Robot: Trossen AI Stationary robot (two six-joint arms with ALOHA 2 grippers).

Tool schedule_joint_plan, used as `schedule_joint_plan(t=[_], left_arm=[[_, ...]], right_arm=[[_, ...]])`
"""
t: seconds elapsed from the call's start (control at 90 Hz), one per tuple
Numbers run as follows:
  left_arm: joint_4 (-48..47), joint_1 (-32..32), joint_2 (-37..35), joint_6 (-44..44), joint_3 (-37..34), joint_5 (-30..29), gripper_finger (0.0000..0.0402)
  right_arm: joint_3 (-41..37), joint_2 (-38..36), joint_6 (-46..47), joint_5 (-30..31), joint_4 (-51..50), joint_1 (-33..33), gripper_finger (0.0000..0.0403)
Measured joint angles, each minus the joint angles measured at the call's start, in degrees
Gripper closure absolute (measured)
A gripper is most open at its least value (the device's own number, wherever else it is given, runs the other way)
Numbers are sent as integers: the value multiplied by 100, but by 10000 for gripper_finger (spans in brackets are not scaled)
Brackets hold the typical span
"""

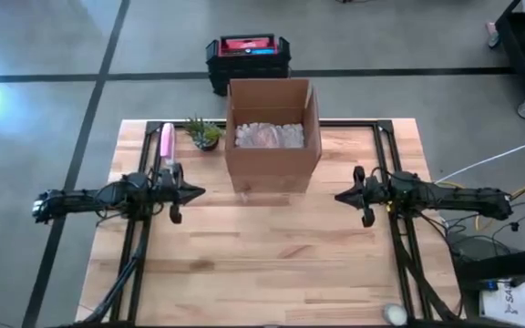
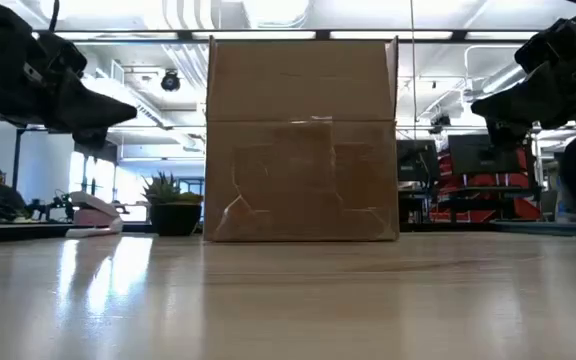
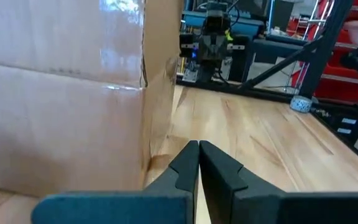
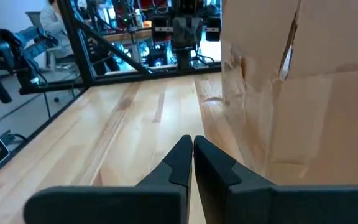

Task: Wrap mug
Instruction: Return to Home Position

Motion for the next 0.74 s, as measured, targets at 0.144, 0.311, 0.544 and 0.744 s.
schedule_joint_plan(t=[0.144,0.311,0.544,0.744], left_arm=[[2,0,168,0,0,0,402],[13,0,362,0,2,0,402],[13,0,616,0,4,2,402],[11,0,783,0,7,2,402]], right_arm=[[0,1,0,0,1,0,403],[0,1,0,0,2,0,403],[-2,1,0,0,2,0,403],[-2,1,0,0,2,0,403]])
